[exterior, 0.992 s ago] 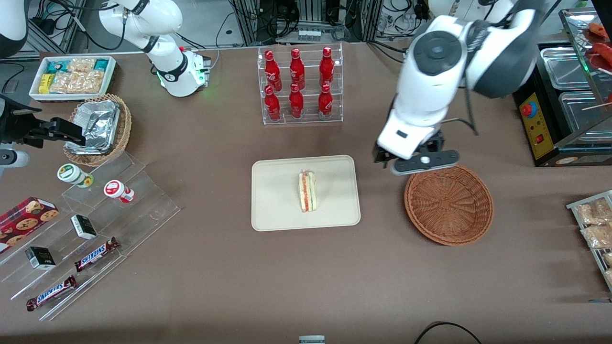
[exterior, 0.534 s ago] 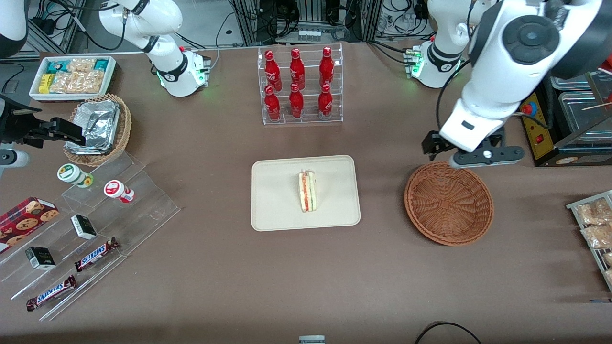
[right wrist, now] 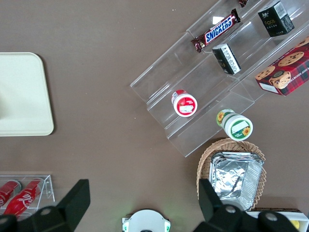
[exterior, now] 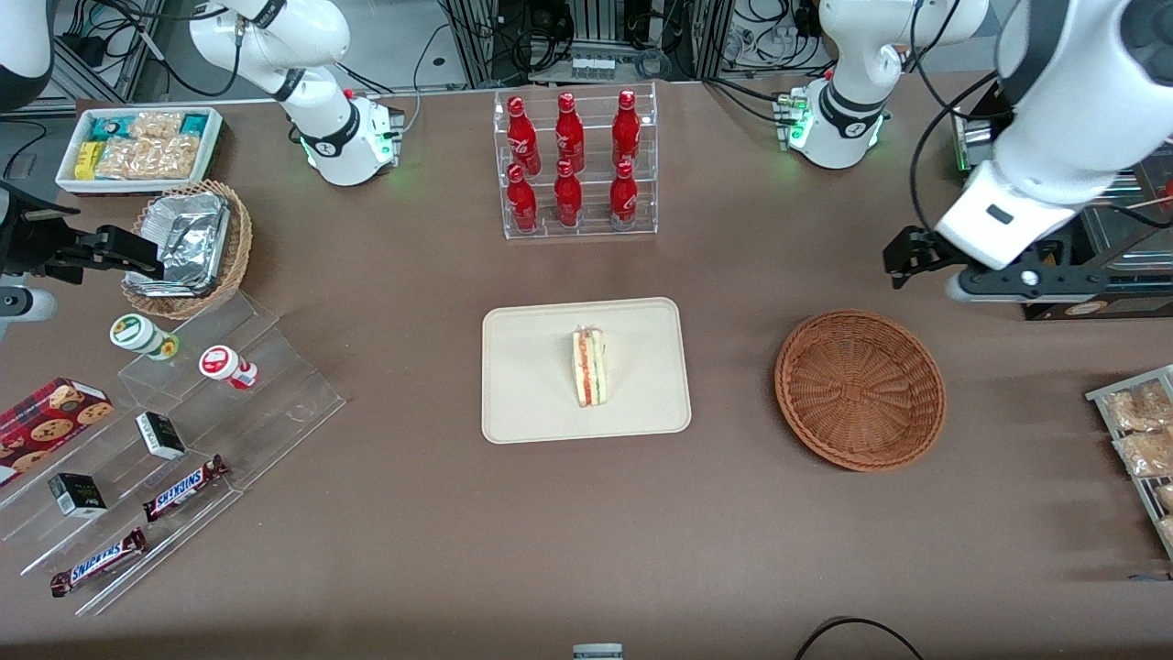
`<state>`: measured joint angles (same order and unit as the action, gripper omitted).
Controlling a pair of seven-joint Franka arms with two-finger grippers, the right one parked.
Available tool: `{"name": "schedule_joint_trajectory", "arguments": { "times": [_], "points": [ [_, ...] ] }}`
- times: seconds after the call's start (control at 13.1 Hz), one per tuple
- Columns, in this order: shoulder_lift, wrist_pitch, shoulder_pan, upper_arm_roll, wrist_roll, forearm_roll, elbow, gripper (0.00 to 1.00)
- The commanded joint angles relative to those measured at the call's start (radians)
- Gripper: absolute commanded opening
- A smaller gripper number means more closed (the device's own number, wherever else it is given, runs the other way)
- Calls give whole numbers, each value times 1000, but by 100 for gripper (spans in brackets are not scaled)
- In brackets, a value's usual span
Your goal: Place sandwich from basket to tray
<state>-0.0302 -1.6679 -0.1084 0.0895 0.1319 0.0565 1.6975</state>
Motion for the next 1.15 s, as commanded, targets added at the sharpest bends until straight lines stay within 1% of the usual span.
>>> {"name": "schedule_joint_trajectory", "arguments": {
  "times": [0.0, 0.38, 0.53, 0.61, 1.07],
  "points": [
    [-37, 13, 81, 10, -112, -26, 24, 100],
    [-28, 2, 121, 10, -173, -43, 10, 100],
    [-11, 8, 122, 9, -167, -85, -15, 100],
    [-10, 10, 122, 9, -166, -92, -18, 100],
    [3, 14, 130, 3, -160, -80, -47, 100]
  ]
}}
